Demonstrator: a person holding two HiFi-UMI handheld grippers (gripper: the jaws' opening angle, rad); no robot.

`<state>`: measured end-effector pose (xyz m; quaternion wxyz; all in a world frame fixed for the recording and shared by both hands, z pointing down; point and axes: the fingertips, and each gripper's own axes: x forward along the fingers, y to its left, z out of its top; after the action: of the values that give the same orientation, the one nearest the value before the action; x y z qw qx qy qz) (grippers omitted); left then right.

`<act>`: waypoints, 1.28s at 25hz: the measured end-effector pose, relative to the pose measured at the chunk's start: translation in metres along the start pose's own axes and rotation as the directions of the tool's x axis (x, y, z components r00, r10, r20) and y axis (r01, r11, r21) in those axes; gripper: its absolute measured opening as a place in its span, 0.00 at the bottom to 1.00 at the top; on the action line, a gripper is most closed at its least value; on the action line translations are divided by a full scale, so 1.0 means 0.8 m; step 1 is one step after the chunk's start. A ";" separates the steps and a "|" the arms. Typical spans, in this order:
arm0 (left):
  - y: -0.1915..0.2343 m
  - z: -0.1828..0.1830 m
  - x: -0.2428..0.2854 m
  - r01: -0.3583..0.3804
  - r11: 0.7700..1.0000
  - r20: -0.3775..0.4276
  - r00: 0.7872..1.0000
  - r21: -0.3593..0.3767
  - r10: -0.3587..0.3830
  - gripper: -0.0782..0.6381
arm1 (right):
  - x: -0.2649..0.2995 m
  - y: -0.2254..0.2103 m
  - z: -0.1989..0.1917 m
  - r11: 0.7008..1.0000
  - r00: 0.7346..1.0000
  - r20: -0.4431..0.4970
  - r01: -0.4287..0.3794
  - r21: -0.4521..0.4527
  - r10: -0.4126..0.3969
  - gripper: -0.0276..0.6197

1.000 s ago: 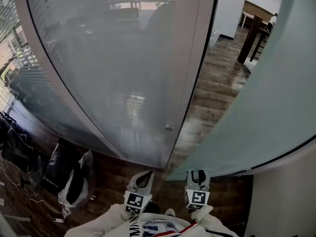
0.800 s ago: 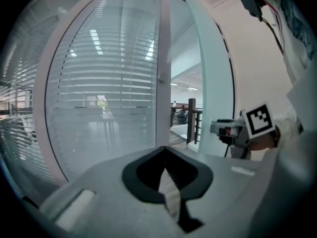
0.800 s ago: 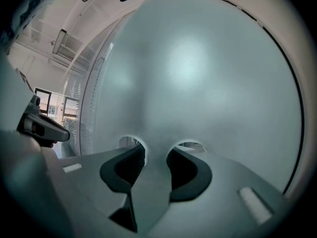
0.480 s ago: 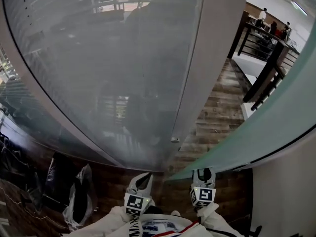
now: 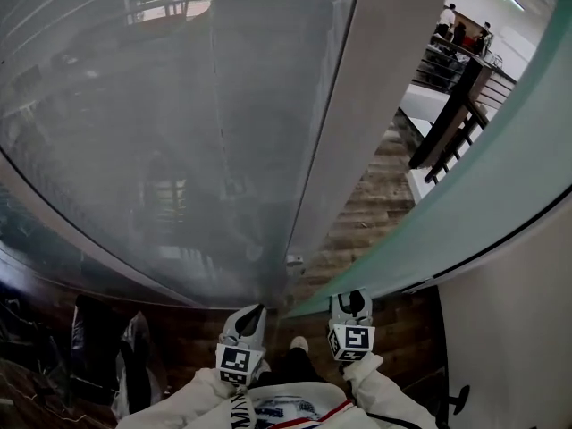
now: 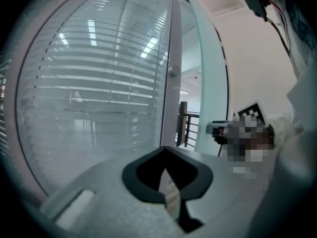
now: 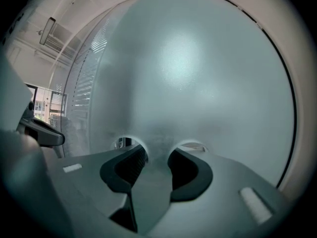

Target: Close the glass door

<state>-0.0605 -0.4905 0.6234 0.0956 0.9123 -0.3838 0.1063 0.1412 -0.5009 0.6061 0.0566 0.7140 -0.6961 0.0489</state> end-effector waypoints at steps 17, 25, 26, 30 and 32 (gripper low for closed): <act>-0.008 0.051 0.074 0.063 0.995 0.013 0.998 0.073 -0.064 0.11 | 0.051 -0.009 0.008 1.000 1.000 0.012 0.012 0.007 -0.012 0.26; -0.008 0.051 0.079 0.069 0.995 0.012 0.998 0.071 -0.070 0.11 | 0.069 -0.014 0.010 1.000 1.000 0.011 0.029 0.001 -0.029 0.26; -0.006 0.051 0.079 0.065 0.995 0.010 0.998 0.071 -0.066 0.11 | 0.071 -0.014 0.010 1.000 0.999 0.011 0.030 0.000 -0.030 0.27; 0.000 0.050 0.081 0.054 0.997 0.008 0.998 0.064 -0.054 0.11 | 0.080 -0.017 0.011 1.000 0.999 0.011 0.030 0.002 -0.030 0.27; 0.000 0.051 0.082 0.050 0.997 0.011 0.999 0.060 -0.050 0.11 | 0.083 -0.019 0.012 0.999 0.999 0.012 0.032 0.003 -0.032 0.27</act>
<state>-0.0107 -0.5455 0.6018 0.0684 0.9247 -0.3581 0.1098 0.1583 -0.5676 0.6060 0.0523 0.7254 -0.6849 0.0446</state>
